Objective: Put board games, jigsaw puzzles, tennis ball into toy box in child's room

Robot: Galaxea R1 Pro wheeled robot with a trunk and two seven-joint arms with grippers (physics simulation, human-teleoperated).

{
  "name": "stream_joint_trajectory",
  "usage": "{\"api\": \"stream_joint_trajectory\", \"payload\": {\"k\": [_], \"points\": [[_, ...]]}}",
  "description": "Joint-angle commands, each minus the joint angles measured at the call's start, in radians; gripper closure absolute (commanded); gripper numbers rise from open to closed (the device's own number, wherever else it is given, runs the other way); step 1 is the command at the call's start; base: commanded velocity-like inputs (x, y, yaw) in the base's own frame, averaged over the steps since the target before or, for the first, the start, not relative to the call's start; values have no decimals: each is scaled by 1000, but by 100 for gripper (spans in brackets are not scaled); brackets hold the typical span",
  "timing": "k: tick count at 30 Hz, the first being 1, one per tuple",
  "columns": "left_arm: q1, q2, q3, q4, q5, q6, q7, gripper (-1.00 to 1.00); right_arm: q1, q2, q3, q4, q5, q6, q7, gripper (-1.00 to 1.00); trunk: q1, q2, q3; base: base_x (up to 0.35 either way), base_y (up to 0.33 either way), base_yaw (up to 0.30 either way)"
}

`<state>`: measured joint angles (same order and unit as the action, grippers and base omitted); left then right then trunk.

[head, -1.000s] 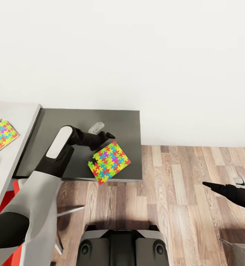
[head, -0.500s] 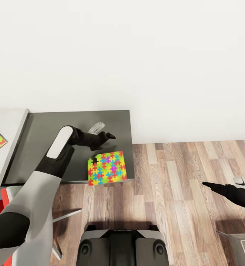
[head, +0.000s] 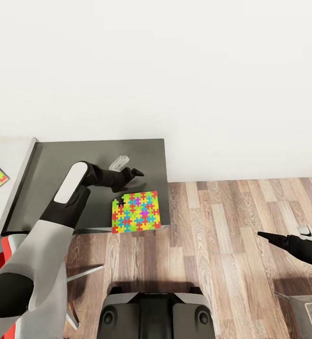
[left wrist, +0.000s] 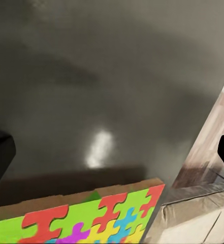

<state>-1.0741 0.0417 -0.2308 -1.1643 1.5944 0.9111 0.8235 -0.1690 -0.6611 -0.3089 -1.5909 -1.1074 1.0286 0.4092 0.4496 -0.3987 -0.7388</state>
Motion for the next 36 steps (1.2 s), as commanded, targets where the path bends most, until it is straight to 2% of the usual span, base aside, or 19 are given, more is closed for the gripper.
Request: {"api": "stream_joint_trajectory", "payload": {"k": [1, 9, 13, 23, 36], "points": [[0, 1, -2, 66, -13, 12, 13, -100, -1, 0, -1, 0, 9, 4, 10, -100, 0, -1, -1, -165, -49, -2], [8, 27, 5, 30, -13, 10, 14, -100, -1, 0, -1, 0, 9, 4, 10, -100, 0, -1, -1, -111, -33, -1], [18, 42, 26, -5, -11, 10, 15, -100, -1, 0, -1, 0, 9, 4, 10, -100, 0, -1, -1, -38, -11, 0], [50, 54, 60, -69, -10, 11, 19, -100, -1, 0, -1, 0, 10, 4, 10, -100, 0, -1, -1, -12, -4, 0], [45, 66, 68, -100, -13, 11, 23, -100, -1, 0, -1, 0, 9, 4, 10, -100, 0, -1, -1, -1, 0, 0]]}}
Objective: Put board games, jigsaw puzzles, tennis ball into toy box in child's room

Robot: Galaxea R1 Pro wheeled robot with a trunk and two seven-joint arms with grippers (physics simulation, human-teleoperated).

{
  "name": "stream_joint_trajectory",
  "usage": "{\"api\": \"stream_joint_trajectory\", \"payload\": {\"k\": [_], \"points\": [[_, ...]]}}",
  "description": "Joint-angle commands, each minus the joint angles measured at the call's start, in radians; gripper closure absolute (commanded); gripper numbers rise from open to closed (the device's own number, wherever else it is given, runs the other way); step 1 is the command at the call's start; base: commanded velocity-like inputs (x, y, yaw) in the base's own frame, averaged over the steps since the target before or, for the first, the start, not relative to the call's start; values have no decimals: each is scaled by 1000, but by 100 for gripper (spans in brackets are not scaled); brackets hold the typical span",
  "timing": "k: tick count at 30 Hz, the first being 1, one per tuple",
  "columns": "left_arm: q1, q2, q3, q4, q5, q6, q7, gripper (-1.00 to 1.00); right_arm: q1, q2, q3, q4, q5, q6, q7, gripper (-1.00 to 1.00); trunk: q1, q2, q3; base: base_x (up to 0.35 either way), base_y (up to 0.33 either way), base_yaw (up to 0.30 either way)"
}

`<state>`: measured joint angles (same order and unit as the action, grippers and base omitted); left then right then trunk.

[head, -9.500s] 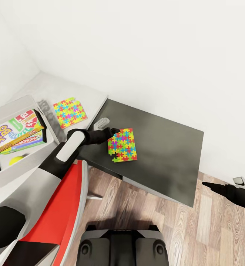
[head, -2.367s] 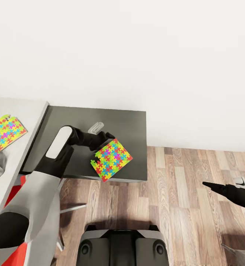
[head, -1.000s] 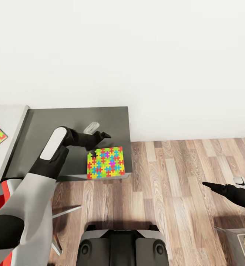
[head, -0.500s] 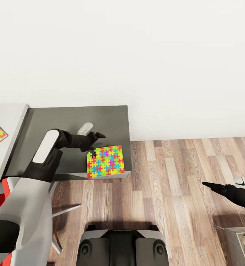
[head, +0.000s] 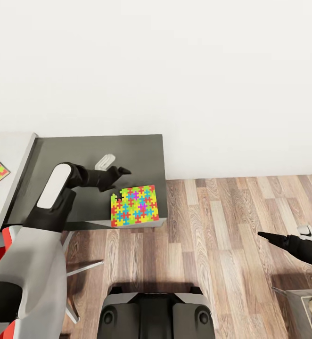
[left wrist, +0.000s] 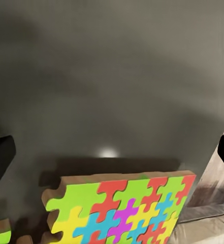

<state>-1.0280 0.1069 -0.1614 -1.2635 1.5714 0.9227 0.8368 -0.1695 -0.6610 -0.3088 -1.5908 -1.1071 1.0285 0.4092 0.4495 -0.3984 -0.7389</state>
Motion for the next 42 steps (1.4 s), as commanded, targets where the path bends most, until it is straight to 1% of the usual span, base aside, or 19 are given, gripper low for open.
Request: {"api": "stream_joint_trajectory", "payload": {"k": [1, 5, 7, 8, 10, 11, 13, 22, 34, 36, 37, 38, 39, 41, 42], "points": [[-2, 3, -1, -10, 7, -1, 11, -100, -1, 0, -1, 0, 9, 4, 10, -100, 1, -2, -1, 0, 0, 0], [-2, 11, -1, -29, 6, -1, 14, -100, -1, -1, -1, 0, 9, 4, 10, -100, 1, -2, -1, 0, 0, 0], [-1, 22, 0, -45, 7, -1, 24, -100, -1, 0, -1, 0, 9, 4, 10, -100, 1, -2, -1, 0, 0, 0], [-1, 22, 0, -45, 7, -1, 24, -100, -1, 0, -1, 0, 9, 4, 10, -100, 1, -2, -1, 0, 0, 0], [0, 32, 0, -56, 8, -1, 42, -100, -1, 0, -1, 0, 9, 4, 10, -100, 1, -2, -1, 0, 0, 0], [0, 32, 0, -56, 8, -1, 42, -100, -1, 0, -1, 0, 9, 4, 10, -100, 1, -2, -1, 0, 0, 0], [1, 40, 1, -63, 10, -1, 62, -100, -1, 0, -1, 0, 9, 4, 10, -100, 1, -2, -1, 0, 0, 0], [-2, 51, 1, -72, 10, -1, 100, -100, -1, 0, -1, 0, 9, 4, 10, -100, 1, -2, -1, 0, 0, 0], [2, 55, -1, -73, 14, -1, 133, -100, -1, 0, -1, 0, 9, 4, 10, -100, 1, -2, -1, 0, 0, 0], [7, 56, -2, -72, 30, -1, 137, -100, -1, 0, -1, 0, 9, 4, 10, -100, 1, -2, -1, 0, 0, 0], [7, 56, -2, -72, 30, -1, 137, -100, -1, 0, -1, 0, 9, 4, 10, -100, 1, -2, -1, 0, 0, 0], [11, 57, -3, -71, 44, -1, 139, -100, -1, 0, -1, 0, 9, 4, 10, -100, 1, -2, -1, 0, 0, 0], [11, 57, -3, -71, 44, -1, 139, -100, -1, 0, -1, 0, 9, 4, 10, -100, 1, -2, -1, 0, 0, 0], [18, 64, -3, -71, 84, -1, 141, -100, -1, 0, -1, 0, 9, 4, 10, -100, 1, -2, -1, 0, 0, 0], [18, 64, -3, -71, 84, -1, 141, -100, -1, 0, -1, 0, 9, 4, 10, -100, 1, -2, -1, 0, 0, 0]]}}
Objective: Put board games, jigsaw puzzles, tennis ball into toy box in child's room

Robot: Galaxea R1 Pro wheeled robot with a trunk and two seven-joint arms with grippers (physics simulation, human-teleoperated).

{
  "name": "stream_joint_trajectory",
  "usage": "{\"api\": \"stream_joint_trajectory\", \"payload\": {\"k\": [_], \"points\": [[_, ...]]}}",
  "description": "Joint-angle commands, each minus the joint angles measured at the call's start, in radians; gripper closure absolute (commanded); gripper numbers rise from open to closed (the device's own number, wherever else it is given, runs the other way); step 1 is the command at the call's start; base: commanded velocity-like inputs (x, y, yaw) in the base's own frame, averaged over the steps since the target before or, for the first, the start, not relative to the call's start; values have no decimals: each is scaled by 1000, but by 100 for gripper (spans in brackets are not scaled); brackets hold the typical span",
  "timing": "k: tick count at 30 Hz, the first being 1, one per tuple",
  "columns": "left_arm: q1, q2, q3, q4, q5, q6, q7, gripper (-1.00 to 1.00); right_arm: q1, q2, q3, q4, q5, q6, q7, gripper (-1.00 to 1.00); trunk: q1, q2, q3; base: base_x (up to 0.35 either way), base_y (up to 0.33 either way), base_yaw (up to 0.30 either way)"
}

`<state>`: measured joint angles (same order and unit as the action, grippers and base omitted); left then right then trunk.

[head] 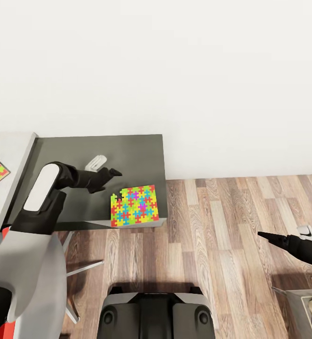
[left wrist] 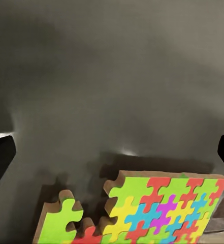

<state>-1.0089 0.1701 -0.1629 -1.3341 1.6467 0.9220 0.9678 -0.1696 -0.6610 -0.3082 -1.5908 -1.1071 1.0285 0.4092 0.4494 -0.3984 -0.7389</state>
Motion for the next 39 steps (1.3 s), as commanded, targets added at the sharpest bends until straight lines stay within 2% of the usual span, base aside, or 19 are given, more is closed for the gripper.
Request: {"api": "stream_joint_trajectory", "payload": {"k": [1, 3, 4, 5, 6, 7, 8, 10, 11, 15, 19, 24, 29, 39], "points": [[2, 6, -2, -1, 34, 0, 11, -100, -1, 0, -1, 0, 9, 4, 10, -100, 1, -2, -1, 0, 0, 0], [6, 19, -4, -1, 89, 0, 13, -100, -1, 0, -1, -1, 9, 4, 10, -100, 1, -2, -1, 0, 0, 0], [6, 19, -4, -1, 89, 0, 13, -100, -1, 0, -1, -1, 9, 4, 10, -100, 1, -2, -1, 0, 0, 0], [8, 25, -6, -2, 117, 0, 14, -100, -1, 0, 0, -1, 9, 4, 10, -100, 1, -2, -1, 0, 0, 0], [8, 25, -6, -2, 117, 0, 14, -100, -1, 0, 0, -1, 9, 4, 10, -100, 1, -2, -1, 0, 0, 0], [10, 30, -7, -2, 143, 0, 14, -100, -1, 0, 0, -1, 9, 4, 10, -100, 1, -2, -1, 0, 0, 0], [10, 30, -7, -2, 143, 0, 14, -100, -1, 0, 0, -1, 9, 4, 10, -100, 1, -2, -1, 0, 0, 0], [14, 38, -9, -3, 190, 0, 16, -100, -1, 0, 0, -1, 9, 4, 10, -100, 1, -2, -1, 0, 0, 0], [14, 38, -9, -3, 190, 0, 16, -100, -1, 0, 0, -1, 9, 4, 10, -100, 1, -2, -1, 0, 0, 0], [19, 45, -10, -3, 241, 0, 18, -100, -1, 1, 0, -1, 9, 4, 10, -100, 1, -2, -1, 0, 0, 0], [21, 48, -11, -3, 269, 0, 20, -100, -1, 2, 1, -2, 9, 3, 10, -100, 1, -2, -1, 0, 0, 0], [23, 51, -10, -5, 332, -1, 26, -100, -1, 5, 4, -12, 10, 3, 10, -100, 1, -2, -1, 0, 0, 0], [24, 52, -9, -17, 353, 0, 34, -100, -1, 5, 6, -17, 10, 2, 10, -100, 1, -2, -1, 0, 0, 0], [29, 58, -7, -37, 361, -1, 53, -100, -1, 6, 7, -19, 10, 2, 10, -100, 1, -2, -1, -78, 0, 0]]}}
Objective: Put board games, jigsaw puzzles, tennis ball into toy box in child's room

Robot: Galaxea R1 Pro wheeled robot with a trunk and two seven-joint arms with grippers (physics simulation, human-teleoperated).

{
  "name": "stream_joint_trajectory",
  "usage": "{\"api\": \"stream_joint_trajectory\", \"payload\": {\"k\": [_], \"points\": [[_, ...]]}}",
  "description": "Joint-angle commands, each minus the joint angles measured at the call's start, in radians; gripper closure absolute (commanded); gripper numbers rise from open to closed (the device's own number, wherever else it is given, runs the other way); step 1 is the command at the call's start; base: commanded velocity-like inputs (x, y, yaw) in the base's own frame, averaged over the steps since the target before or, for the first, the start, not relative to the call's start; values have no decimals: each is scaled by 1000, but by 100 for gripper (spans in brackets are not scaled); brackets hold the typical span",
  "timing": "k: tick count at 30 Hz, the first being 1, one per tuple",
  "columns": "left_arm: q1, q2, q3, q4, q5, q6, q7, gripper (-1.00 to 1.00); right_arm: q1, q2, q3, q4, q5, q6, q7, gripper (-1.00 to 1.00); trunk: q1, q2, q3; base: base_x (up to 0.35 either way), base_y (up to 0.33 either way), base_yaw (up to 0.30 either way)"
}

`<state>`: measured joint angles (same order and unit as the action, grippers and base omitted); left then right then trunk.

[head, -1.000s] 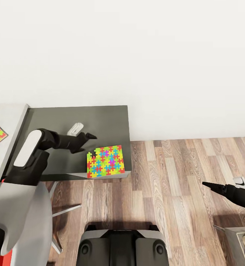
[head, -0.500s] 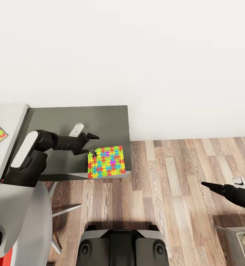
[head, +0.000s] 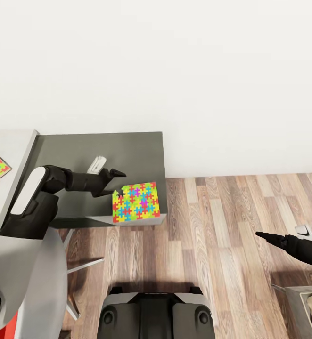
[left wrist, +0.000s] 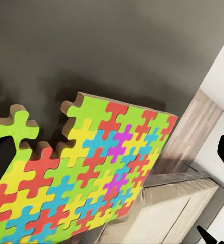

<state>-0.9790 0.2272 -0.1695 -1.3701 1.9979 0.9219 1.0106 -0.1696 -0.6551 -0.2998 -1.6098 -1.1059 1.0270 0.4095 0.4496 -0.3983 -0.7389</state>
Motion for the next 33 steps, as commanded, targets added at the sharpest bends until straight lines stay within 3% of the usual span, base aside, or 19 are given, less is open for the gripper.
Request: {"api": "stream_joint_trajectory", "payload": {"k": [1, 33], "points": [[-1, 1, -1, -1, 10, -1, 10, -100, -1, 0, -1, 0, 9, 4, 9, -100, 0, -2, -1, -100, 0, 0], [11, 21, 0, -6, 2, -8, 30, -100, -1, 0, 0, -1, 9, 4, 9, -100, 0, -2, -1, -19, 0, 0]]}}
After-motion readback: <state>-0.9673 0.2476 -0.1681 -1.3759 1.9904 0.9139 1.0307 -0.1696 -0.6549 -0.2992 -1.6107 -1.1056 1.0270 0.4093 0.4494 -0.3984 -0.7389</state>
